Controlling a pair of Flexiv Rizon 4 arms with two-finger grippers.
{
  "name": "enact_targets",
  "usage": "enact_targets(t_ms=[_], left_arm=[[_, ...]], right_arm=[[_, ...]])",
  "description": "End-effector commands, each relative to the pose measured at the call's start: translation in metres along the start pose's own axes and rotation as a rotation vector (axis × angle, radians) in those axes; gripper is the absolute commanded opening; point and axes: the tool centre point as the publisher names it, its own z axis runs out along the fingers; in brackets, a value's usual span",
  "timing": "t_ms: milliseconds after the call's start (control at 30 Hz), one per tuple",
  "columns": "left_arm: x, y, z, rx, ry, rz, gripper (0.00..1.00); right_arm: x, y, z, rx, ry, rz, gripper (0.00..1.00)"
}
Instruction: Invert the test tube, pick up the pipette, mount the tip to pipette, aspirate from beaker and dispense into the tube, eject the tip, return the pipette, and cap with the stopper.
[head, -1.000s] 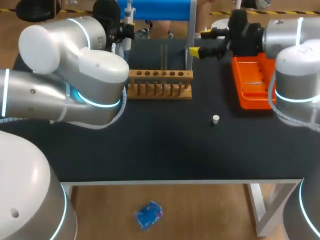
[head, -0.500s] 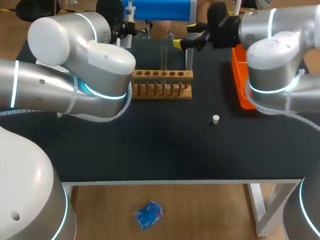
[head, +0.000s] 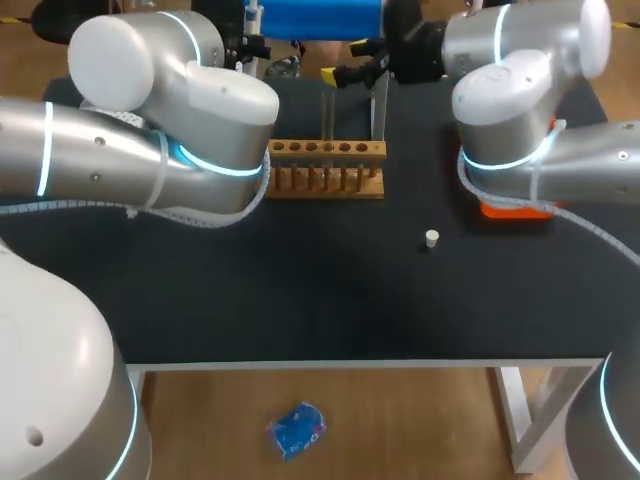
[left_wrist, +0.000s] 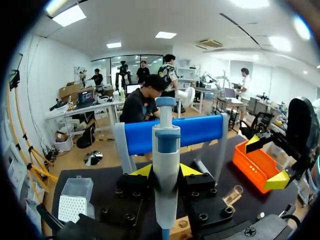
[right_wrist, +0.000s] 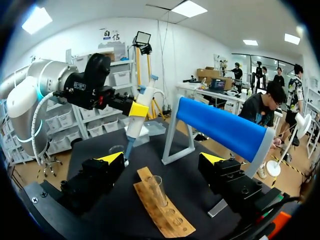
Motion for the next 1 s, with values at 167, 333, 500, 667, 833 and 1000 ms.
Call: enact_targets(t_ms=[167,333,500,667,833,1000], left_arm=[[0.001,-0.016,0.015,-0.054,-0.037,-0.004,0.00],[0.000,-0.020,0.023,-0.098,-0.089,-0.023,0.00],[-0.001,-0.022,0.030,-0.124,-0.110,-0.025,0.00],[-0.008,-0.023,0.039,-0.143,-0.134,-0.044,0.00],[-0.016,-0.026,0.046,-0.157,-0.162,-0.049,0.00],[-0.025,-0.028,0.051,-0.159,-0.173,-0.054,0.00]], right_arm=[[-0.001,-0.002,0.006,-0.007,0.001,-0.001,1.00],[-0.001,-0.002,0.006,-0.007,0.001,-0.001,1.00],[-0.001,-0.002,0.006,-0.007,0.001,-0.001,1.00],[-0.001,-0.002,0.006,-0.007,0.001,-0.001,1.00],[-0.001,-0.002,0.006,-0.007,0.001,-0.001,1.00],[-0.001,-0.002,0.006,-0.007,0.001,-0.001,1.00]])
